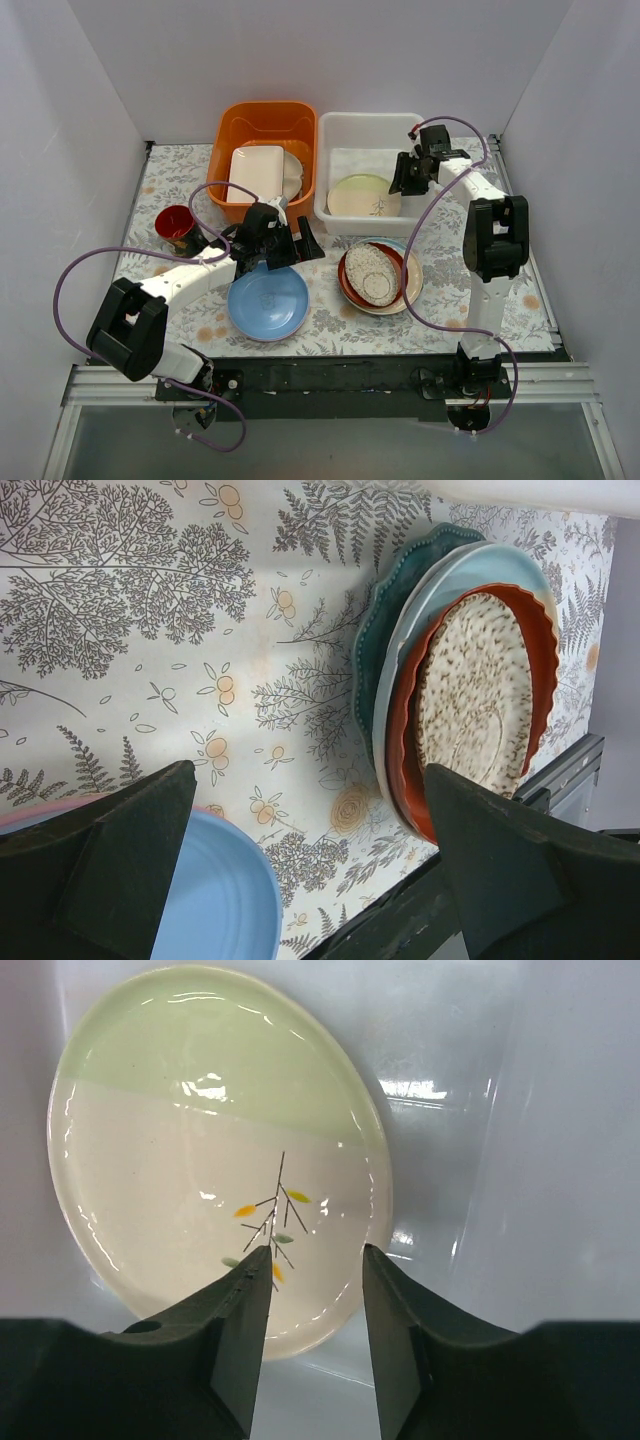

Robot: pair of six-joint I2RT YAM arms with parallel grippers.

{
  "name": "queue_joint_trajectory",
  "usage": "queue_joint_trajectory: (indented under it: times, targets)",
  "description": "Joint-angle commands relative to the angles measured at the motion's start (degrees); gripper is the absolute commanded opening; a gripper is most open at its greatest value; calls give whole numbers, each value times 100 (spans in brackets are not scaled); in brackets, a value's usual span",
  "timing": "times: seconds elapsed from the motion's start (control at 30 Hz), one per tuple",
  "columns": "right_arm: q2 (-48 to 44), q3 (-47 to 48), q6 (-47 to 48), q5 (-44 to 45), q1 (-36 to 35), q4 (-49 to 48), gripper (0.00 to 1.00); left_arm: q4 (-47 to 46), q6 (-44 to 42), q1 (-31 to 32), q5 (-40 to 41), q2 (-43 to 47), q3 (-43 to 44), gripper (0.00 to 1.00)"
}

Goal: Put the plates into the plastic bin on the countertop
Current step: Place the plate in the plastic bin, then pick up the plate at the center of the board.

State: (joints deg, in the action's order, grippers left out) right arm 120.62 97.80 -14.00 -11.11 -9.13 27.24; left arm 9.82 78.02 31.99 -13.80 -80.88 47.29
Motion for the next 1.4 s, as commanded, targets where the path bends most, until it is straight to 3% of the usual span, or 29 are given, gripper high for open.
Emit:
queue_joint_trajectory:
  times: [0.0, 0.5, 0.83, 1.37]
  targets:
    - [-170, -7, 126, 162, 16, -61, 50, -103, 12, -26, -44, 222, -71, 98]
    - [-838, -112, 187, -92, -142, -457, 65, -156, 47, -26, -123, 231, -71, 98]
    - [-1198, -252, 257, -234, -388, -694, 86, -139, 29, -26, -158, 257, -53, 98]
    - [-1839, -682, 389, -321, -599, -633, 91, -86, 29, -26, -263, 143, 96, 98]
